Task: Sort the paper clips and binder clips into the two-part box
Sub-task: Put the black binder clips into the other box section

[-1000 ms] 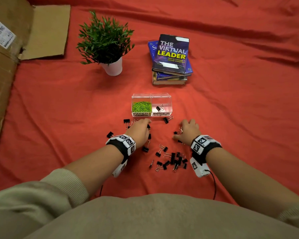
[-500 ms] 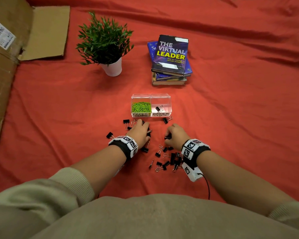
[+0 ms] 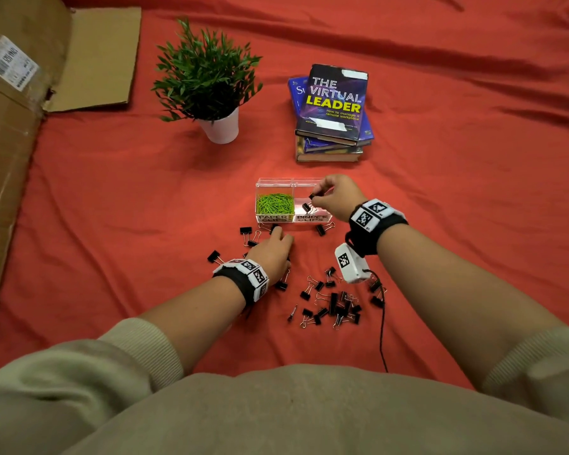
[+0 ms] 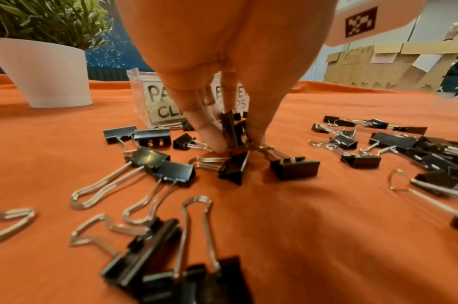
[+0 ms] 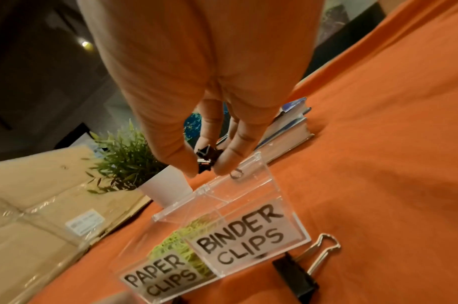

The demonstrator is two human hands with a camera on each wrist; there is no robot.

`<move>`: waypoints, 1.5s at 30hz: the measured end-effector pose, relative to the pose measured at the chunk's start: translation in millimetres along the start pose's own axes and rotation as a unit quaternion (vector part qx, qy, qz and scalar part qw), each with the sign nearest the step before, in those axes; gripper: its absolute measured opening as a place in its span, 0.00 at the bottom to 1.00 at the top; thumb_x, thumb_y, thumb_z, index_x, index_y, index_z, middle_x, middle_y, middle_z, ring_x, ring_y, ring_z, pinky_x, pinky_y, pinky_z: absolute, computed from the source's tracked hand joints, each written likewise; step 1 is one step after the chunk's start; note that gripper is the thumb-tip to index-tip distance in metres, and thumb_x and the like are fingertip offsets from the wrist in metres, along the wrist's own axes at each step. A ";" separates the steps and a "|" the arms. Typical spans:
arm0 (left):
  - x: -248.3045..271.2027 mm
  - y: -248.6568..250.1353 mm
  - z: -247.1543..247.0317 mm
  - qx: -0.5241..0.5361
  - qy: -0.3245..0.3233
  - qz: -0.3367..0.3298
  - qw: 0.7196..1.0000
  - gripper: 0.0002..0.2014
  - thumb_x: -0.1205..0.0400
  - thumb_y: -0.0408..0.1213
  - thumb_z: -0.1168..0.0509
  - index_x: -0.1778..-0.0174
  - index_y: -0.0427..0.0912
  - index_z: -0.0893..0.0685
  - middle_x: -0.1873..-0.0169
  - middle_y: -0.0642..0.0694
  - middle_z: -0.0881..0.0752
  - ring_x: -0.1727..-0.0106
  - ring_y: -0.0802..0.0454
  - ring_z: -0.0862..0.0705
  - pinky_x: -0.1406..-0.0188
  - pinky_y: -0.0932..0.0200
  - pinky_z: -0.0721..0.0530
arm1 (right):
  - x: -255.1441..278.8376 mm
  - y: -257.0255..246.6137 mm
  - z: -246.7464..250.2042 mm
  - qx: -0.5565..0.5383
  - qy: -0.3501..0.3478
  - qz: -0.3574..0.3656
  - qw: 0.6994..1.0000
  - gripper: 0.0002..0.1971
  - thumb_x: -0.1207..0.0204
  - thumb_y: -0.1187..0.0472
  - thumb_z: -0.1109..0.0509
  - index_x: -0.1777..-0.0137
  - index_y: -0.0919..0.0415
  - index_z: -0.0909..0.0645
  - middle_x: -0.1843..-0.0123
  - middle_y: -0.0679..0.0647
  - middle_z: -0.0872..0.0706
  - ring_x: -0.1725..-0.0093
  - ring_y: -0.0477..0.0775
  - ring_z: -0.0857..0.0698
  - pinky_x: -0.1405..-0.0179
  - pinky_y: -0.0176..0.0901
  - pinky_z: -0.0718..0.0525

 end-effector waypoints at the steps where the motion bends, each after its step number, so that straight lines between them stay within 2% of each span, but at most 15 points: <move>1: -0.6 -1.2 -0.5 0.006 -0.004 0.002 1.000 0.20 0.22 0.38 0.31 0.39 0.36 0.29 0.38 0.38 0.31 0.55 0.36 0.16 0.58 0.44 0.15 | -1.7 -0.2 0.0 0.023 0.002 0.010 1.000 0.08 0.33 0.64 0.24 0.54 0.61 0.17 0.58 0.55 0.17 0.61 0.53 0.18 0.59 0.47 0.18; 4: -2.0 -6.8 -1.3 0.041 -0.013 0.019 0.999 0.18 0.22 0.39 0.30 0.42 0.35 0.27 0.39 0.38 0.30 0.54 0.36 0.17 0.54 0.43 0.16 | 5.7 -4.2 6.0 0.113 0.049 0.055 0.991 0.10 0.30 0.61 0.26 0.50 0.59 0.16 0.50 0.54 0.20 0.56 0.51 0.20 0.56 0.40 0.24; 6: -3.0 -8.4 -0.8 0.066 -0.014 0.021 0.997 0.18 0.23 0.38 0.29 0.43 0.35 0.26 0.40 0.38 0.28 0.48 0.36 0.17 0.48 0.43 0.17 | 19.3 -5.4 2.8 0.154 0.056 0.086 0.983 0.06 0.27 0.64 0.31 0.52 0.61 0.16 0.49 0.56 0.17 0.54 0.52 0.19 0.54 0.41 0.21; 9: -4.4 -7.4 1.4 0.080 -0.017 0.004 0.997 0.16 0.24 0.37 0.28 0.45 0.35 0.22 0.42 0.39 0.23 0.41 0.39 0.19 0.41 0.48 0.20 | 36.0 13.7 -28.4 0.265 -0.032 0.093 0.959 0.10 0.24 0.69 0.37 0.47 0.64 0.16 0.41 0.58 0.18 0.46 0.57 0.16 0.46 0.43 0.18; 11: -5.5 -5.9 5.0 0.082 -0.015 -0.004 0.997 0.14 0.24 0.38 0.28 0.46 0.37 0.20 0.43 0.40 0.21 0.41 0.41 0.19 0.41 0.51 0.21 | 43.7 35.6 -50.0 0.325 -0.088 0.076 0.939 0.19 0.26 0.74 0.38 0.34 0.66 0.22 0.29 0.60 0.26 0.37 0.61 0.19 0.38 0.47 0.19; 13: -6.8 -1.1 14.1 0.094 -0.001 -0.012 0.996 0.13 0.23 0.38 0.29 0.46 0.39 0.20 0.43 0.42 0.20 0.42 0.43 0.19 0.42 0.53 0.22 | 50.8 50.3 -61.9 0.352 -0.103 0.079 0.927 0.27 0.28 0.77 0.37 0.28 0.67 0.30 0.23 0.61 0.34 0.31 0.63 0.24 0.33 0.53 0.21; 16: -12.1 12.4 40.4 0.138 0.045 -0.029 0.989 0.11 0.24 0.39 0.28 0.47 0.41 0.18 0.46 0.44 0.18 0.44 0.47 0.19 0.45 0.57 0.23 | 58.0 61.6 -62.9 0.348 -0.082 0.086 0.930 0.26 0.30 0.75 0.34 0.31 0.66 0.30 0.30 0.61 0.31 0.34 0.63 0.26 0.36 0.57 0.20; 21: -35.1 32.1 88.0 0.222 0.120 -0.026 0.967 0.11 0.26 0.37 0.26 0.50 0.39 0.16 0.50 0.43 0.15 0.49 0.47 0.18 0.49 0.58 0.22 | 62.8 71.9 -54.1 0.307 -0.049 0.072 0.948 0.13 0.27 0.69 0.36 0.42 0.67 0.24 0.42 0.61 0.25 0.43 0.63 0.22 0.45 0.52 0.22; 23: -48.0 35.0 98.4 0.238 0.132 -0.013 0.962 0.10 0.25 0.35 0.26 0.51 0.38 0.17 0.50 0.41 0.16 0.49 0.46 0.18 0.50 0.57 0.22 | 62.8 71.6 -46.1 0.243 -0.032 0.059 0.968 0.13 0.27 0.63 0.33 0.44 0.65 0.22 0.45 0.59 0.23 0.45 0.59 0.21 0.46 0.47 0.22; 26: -66.6 34.0 102.0 0.222 0.138 0.003 0.965 0.10 0.24 0.36 0.28 0.50 0.37 0.17 0.48 0.39 0.17 0.48 0.44 0.19 0.51 0.58 0.25 | 57.2 59.3 -23.4 0.114 0.038 0.039 0.992 0.13 0.30 0.62 0.29 0.46 0.62 0.19 0.50 0.55 0.21 0.52 0.51 0.21 0.49 0.40 0.24; 32: -80.0 27.1 88.8 0.187 0.109 0.008 0.976 0.13 0.23 0.34 0.29 0.43 0.38 0.18 0.42 0.39 0.18 0.42 0.43 0.18 0.44 0.56 0.23 | 23.9 33.5 10.6 -0.055 0.113 0.005 0.992 0.14 0.33 0.65 0.26 0.47 0.60 0.19 0.56 0.58 0.14 0.61 0.49 0.20 0.54 0.45 0.18; 37: -57.4 17.6 86.5 0.191 0.145 -0.015 0.971 0.09 0.22 0.30 0.34 0.46 0.39 0.16 0.45 0.42 0.18 0.46 0.46 0.18 0.45 0.58 0.22 | 4.1 18.0 11.6 -0.047 0.109 0.017 0.993 0.14 0.29 0.68 0.30 0.43 0.62 0.20 0.50 0.62 0.13 0.58 0.51 0.18 0.49 0.54 0.14; 39: -40.9 11.9 78.8 0.175 0.130 -0.015 0.976 0.08 0.22 0.31 0.35 0.49 0.41 0.16 0.48 0.43 0.18 0.48 0.47 0.18 0.47 0.56 0.21 | 2.0 14.3 6.7 -0.017 0.093 0.026 0.995 0.14 0.29 0.68 0.30 0.43 0.62 0.19 0.50 0.59 0.13 0.57 0.51 0.17 0.49 0.52 0.15; 42: -15.5 5.0 51.3 0.127 0.033 -0.024 0.991 0.08 0.22 0.35 0.35 0.48 0.44 0.17 0.49 0.45 0.18 0.47 0.47 0.18 0.49 0.56 0.20 | 6.6 12.1 1.8 0.043 0.075 0.051 0.995 0.13 0.29 0.67 0.30 0.44 0.61 0.18 0.47 0.57 0.15 0.55 0.52 0.17 0.50 0.48 0.16; 45: 9.3 -3.1 24.3 0.035 -0.030 -0.025 0.999 0.15 0.25 0.45 0.31 0.43 0.49 0.20 0.44 0.48 0.21 0.42 0.49 0.19 0.49 0.55 0.20 | 24.4 15.2 -4.5 0.122 0.047 0.074 0.989 0.08 0.28 0.64 0.30 0.49 0.56 0.18 0.50 0.52 0.20 0.56 0.52 0.18 0.50 0.45 0.18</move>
Point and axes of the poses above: each hand's wrist, its own x-axis away from the middle knuckle, its own z-axis out of the back of the hand, y = z × x, the point moved 7 cm from there along -x, towards the middle knuckle
